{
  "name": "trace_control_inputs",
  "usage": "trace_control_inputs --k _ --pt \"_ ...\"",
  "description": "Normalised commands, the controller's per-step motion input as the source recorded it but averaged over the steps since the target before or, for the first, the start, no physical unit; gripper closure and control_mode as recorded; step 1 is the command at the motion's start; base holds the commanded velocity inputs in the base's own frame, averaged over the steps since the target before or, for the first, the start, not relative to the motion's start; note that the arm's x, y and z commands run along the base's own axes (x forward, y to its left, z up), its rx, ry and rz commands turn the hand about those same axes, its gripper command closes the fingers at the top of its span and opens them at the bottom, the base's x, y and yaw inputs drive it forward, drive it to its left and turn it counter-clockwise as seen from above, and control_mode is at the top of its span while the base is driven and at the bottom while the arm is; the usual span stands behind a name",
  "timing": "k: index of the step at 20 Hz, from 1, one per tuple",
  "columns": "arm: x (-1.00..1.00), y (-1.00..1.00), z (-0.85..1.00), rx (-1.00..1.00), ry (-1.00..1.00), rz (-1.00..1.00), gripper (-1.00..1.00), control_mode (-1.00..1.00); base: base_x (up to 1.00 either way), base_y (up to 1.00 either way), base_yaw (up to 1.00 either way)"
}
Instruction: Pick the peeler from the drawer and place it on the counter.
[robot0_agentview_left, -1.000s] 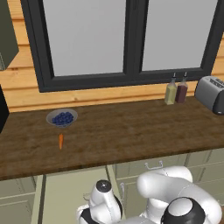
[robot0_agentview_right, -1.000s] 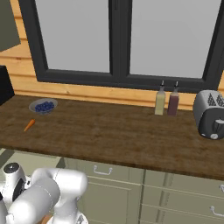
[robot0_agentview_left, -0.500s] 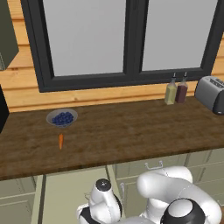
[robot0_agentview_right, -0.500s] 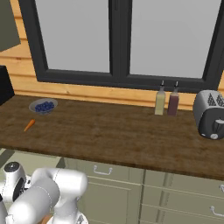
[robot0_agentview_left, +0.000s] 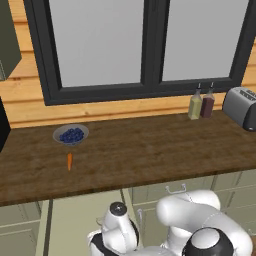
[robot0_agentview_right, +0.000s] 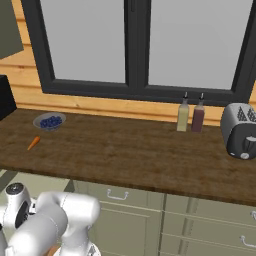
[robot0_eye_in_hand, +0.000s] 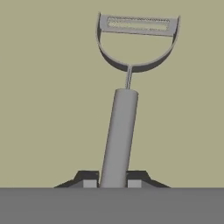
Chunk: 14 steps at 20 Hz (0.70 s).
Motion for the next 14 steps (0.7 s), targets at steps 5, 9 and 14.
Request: trace_control_inputs --k 5,9,14 --pt "-0.37 0.01 0.93 0.0 -0.01 0.0 1.0 -1.0 0.0 0.0 0.0" --pt "-0.84 0.09 0.99 -0.01 0.0 0.0 1.0 -1.0 0.0 0.0 0.0" --pt "-0.75 0.09 1.0 -0.02 0.0 0.0 1.0 -1.0 0.0 0.0 0.0"
